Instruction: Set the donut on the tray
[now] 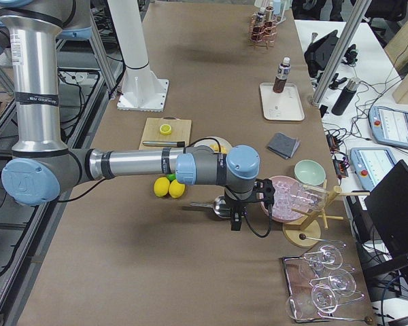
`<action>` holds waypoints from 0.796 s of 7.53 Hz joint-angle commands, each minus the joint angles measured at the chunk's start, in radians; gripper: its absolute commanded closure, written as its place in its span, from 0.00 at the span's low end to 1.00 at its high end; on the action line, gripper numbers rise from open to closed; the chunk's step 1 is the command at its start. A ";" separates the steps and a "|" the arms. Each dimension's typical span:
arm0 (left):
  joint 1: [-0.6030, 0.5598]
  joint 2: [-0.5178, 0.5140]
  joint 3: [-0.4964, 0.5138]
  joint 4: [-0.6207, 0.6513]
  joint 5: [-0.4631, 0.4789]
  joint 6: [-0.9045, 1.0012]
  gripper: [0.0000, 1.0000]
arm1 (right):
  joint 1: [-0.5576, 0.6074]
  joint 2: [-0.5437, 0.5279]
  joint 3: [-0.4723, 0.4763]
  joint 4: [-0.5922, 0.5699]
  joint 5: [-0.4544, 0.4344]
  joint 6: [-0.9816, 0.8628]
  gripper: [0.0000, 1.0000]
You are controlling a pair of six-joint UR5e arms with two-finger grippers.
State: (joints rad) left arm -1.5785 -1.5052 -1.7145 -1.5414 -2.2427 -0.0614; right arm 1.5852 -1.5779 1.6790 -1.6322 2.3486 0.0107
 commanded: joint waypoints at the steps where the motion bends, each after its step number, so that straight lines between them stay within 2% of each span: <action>1: 0.000 0.000 -0.005 0.001 0.000 0.000 0.02 | -0.001 -0.002 -0.002 0.000 0.000 0.000 0.00; 6: -0.002 0.005 -0.016 0.003 0.000 0.000 0.02 | -0.001 -0.030 0.013 0.011 0.011 -0.002 0.00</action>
State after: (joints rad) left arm -1.5799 -1.5010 -1.7244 -1.5394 -2.2435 -0.0613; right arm 1.5846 -1.6049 1.6875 -1.6224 2.3604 0.0092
